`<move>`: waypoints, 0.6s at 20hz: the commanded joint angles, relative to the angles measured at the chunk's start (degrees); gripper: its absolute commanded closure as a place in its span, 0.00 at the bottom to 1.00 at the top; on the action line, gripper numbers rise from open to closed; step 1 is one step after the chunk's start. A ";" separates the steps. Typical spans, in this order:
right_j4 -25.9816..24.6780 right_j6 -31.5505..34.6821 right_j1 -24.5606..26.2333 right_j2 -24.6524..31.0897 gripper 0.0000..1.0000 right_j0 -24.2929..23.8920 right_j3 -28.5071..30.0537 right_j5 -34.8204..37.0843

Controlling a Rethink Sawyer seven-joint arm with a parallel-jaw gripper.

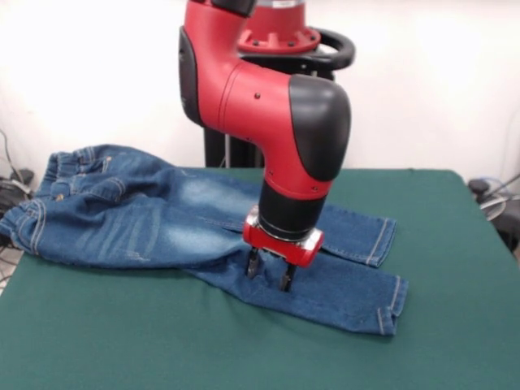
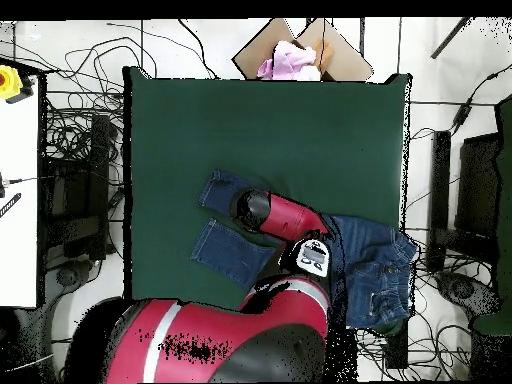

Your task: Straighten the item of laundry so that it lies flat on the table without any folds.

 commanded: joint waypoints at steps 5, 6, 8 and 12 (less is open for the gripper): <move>14.87 22.49 11.35 4.08 0.00 10.04 -13.97 1.17; 15.54 22.46 11.38 4.15 0.00 10.35 -14.18 1.60; 16.81 22.47 11.50 4.29 0.00 10.76 -14.46 1.95; 18.63 22.36 11.75 4.16 0.00 11.54 -14.20 0.88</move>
